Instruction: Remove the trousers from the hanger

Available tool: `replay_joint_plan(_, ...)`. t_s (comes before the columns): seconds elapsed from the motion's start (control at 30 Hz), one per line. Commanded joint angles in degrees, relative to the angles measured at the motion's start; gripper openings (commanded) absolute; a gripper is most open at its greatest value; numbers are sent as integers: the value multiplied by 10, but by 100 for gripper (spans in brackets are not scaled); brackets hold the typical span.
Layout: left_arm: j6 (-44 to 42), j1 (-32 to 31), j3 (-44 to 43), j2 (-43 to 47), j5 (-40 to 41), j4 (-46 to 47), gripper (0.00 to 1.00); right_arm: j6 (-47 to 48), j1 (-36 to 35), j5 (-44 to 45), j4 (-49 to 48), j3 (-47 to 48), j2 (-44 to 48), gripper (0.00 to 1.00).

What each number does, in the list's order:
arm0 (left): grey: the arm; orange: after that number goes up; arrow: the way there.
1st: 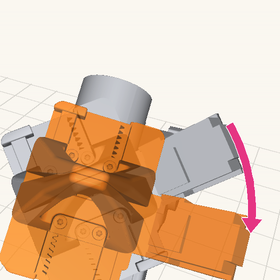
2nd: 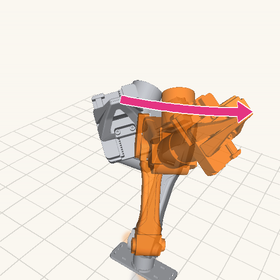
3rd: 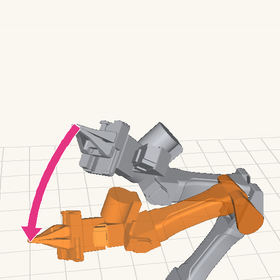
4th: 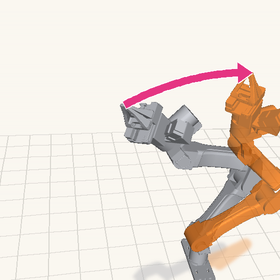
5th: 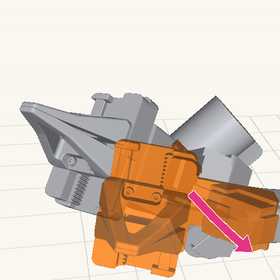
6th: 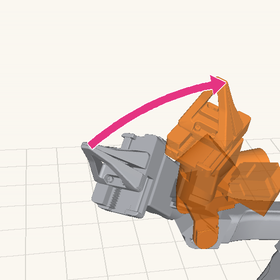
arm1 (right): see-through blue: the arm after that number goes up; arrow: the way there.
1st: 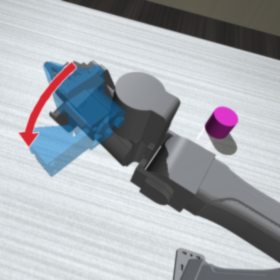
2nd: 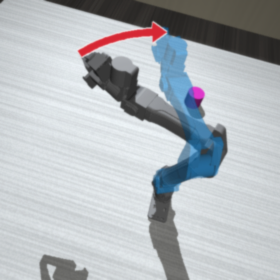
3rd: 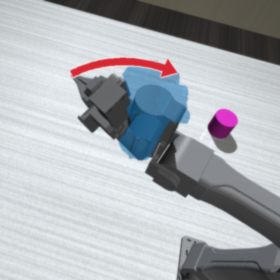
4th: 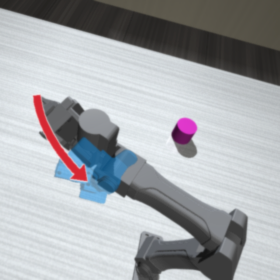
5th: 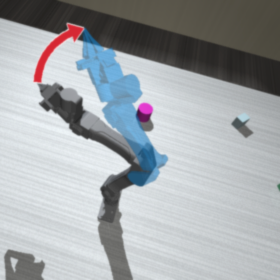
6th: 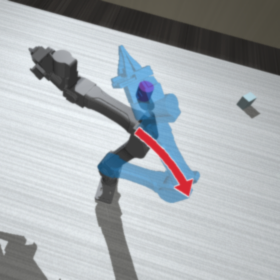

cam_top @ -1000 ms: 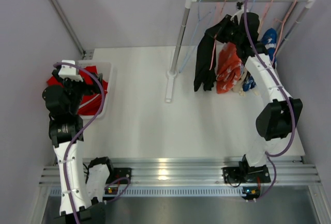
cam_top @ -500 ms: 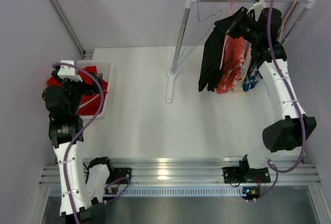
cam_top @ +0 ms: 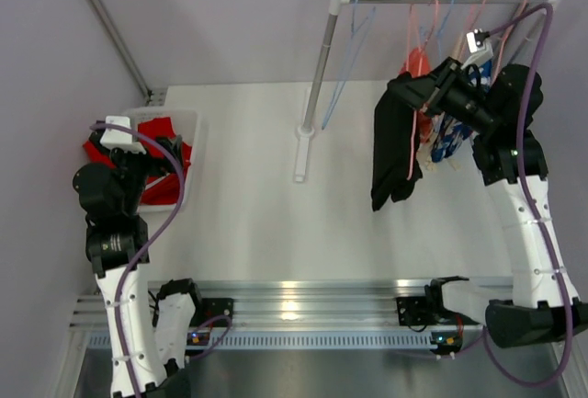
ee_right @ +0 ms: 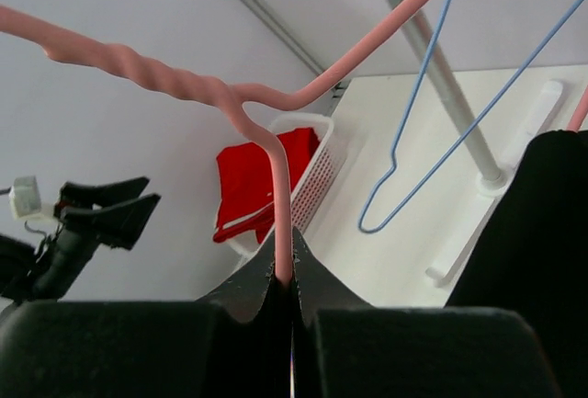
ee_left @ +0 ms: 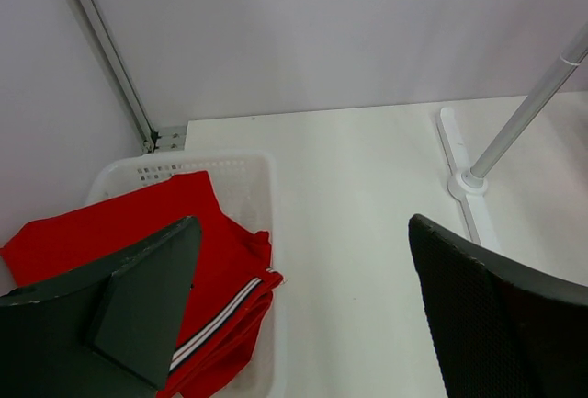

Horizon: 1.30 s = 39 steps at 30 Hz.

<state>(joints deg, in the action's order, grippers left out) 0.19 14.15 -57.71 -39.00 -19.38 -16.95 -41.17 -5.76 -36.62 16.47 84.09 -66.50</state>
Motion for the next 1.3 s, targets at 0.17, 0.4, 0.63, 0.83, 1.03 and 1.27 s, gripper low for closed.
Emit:
replay_joint_plan(0.17,3,1,30,58,-10,-26,99,23,7,-156,65,-37,105,0)
replay_joint_plan(0.4,3,1,48,112,-2,-88,99,100,-13,-255,178,-67,120,0)
replay_joint_plan(0.63,28,0,58,152,7,-138,99,186,-173,-259,224,-48,103,0)
replay_joint_plan(0.83,22,0,65,181,1,-158,99,159,-340,-153,131,26,20,0)
replay_joint_plan(1.03,-19,1,47,191,-34,-181,99,-2,-376,-108,-34,68,-89,0)
replay_joint_plan(1.27,-20,1,36,202,-195,-209,99,-107,-412,-15,-107,203,-246,0)
